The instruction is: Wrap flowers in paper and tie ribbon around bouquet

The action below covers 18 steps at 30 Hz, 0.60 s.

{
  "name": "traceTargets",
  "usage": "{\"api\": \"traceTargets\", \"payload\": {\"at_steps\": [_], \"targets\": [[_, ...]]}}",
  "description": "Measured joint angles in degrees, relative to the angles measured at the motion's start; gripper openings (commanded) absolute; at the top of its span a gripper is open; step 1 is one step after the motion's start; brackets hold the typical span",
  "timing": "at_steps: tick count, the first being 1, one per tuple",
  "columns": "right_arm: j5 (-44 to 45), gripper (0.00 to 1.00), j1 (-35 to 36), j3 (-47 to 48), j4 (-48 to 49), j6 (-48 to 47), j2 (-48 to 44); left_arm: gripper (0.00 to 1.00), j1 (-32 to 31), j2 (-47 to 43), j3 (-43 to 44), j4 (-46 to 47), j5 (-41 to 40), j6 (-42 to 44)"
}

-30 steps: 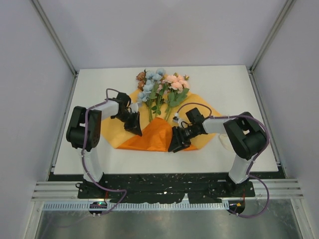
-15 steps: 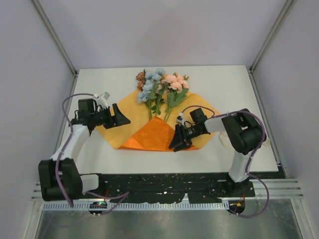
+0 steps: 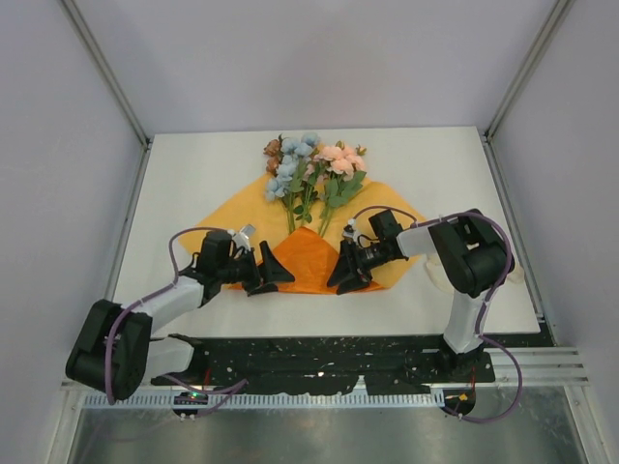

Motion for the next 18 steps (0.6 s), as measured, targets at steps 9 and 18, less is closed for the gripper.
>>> {"api": "traceTargets", "payload": {"at_steps": [9,18], "targets": [[-0.76,0.67,-0.39,0.39,-0.15,1.11,0.5,0.86,-1.27,13.33,7.89,-0.48,-2.4,-2.36],[-0.79,0.68,-0.87,0.39,-0.15,1.25,0.46,0.87,6.08,9.94,7.45,-12.96,-3.65,1.99]]}}
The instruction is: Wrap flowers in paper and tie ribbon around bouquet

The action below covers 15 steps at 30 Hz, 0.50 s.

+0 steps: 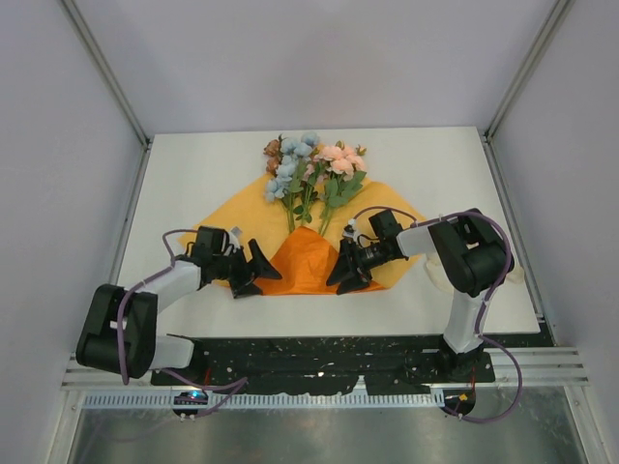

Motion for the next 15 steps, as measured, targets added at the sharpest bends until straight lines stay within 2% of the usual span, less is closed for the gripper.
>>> {"api": "traceTargets", "payload": {"at_steps": [6,12,15], "targets": [[0.0,0.68,-0.09,0.07,-0.31,-0.26,0.0,0.87,5.42,-2.45,2.69,-11.58,-4.9,5.29],[0.04,0.68,-0.5,0.31,-1.18,-0.79,0.0,0.84,10.32,-2.78,5.31,-18.93,-9.31,9.49],[0.07,0.68,-0.5,0.46,-1.49,-0.85,0.0,0.72,12.09,-4.15,5.75,-21.53,-11.1,12.59]]}}
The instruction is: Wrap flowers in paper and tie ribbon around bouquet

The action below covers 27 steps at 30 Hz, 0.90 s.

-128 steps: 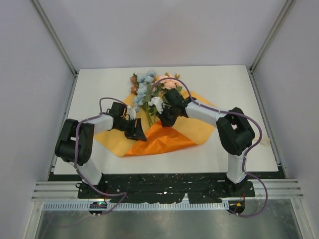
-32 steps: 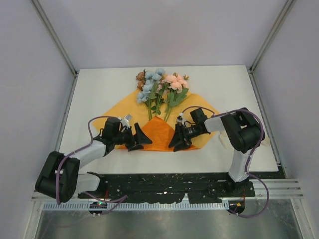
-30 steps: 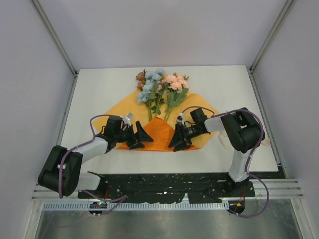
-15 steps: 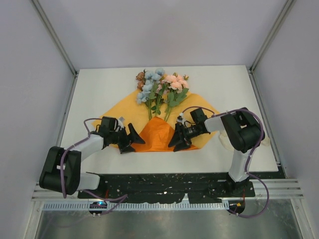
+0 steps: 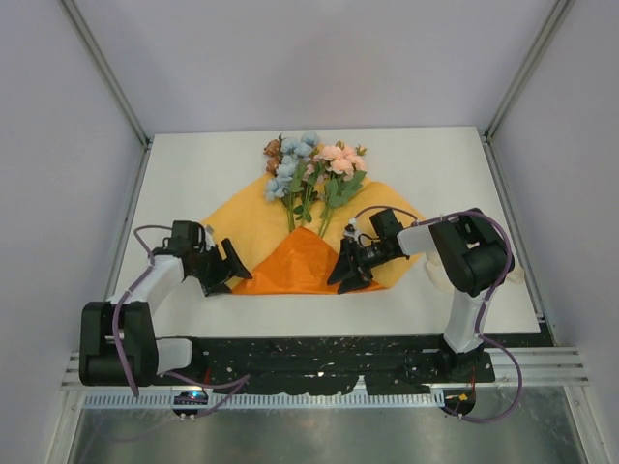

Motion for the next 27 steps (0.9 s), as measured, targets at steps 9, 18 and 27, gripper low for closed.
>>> {"api": "traceTargets", "payload": {"at_steps": [9,18,27], "targets": [[0.09,0.67,-0.02,0.17,-0.35,-0.04,0.0,0.28,-12.17,-11.61,0.66,11.52,11.45,2.99],[0.07,0.67,-0.02,0.17,-0.35,-0.04,0.02,0.23,-31.17,17.22,2.21,40.44,16.35,-12.92],[-0.07,0.67,-0.79,-0.04,-0.59,-0.68,-0.02,0.19,-27.26,29.0,0.76,49.57,20.22,-16.04]]}}
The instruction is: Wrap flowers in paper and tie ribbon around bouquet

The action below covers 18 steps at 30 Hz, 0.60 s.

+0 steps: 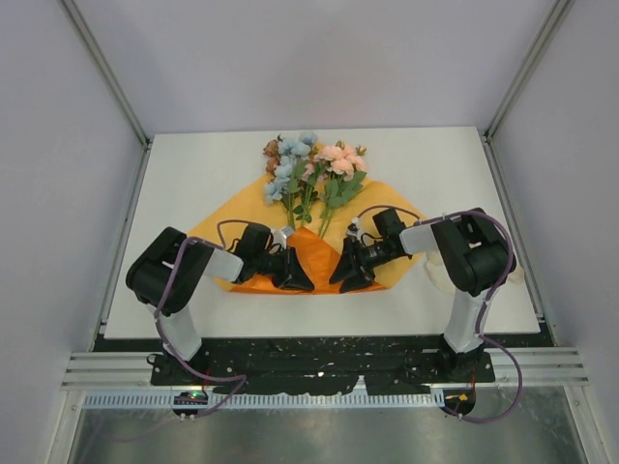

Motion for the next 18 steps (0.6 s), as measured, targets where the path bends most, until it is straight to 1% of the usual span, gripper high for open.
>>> {"api": "traceTargets", "payload": {"at_steps": [7,12,18], "targets": [[0.11,0.68,-4.94,-0.02,-5.18,-4.04,-0.74,0.16,1.62,1.11,0.24,-0.48,2.97,4.46],[1.38,0.69,-10.43,0.07,-13.05,-9.33,-1.9,0.13,2.54,2.54,1.66,-2.05,5.33,6.56],[5.49,0.71,-12.72,1.22,-23.43,-13.92,-3.26,0.13,2.8,2.8,2.36,-3.48,5.95,8.04]]}}
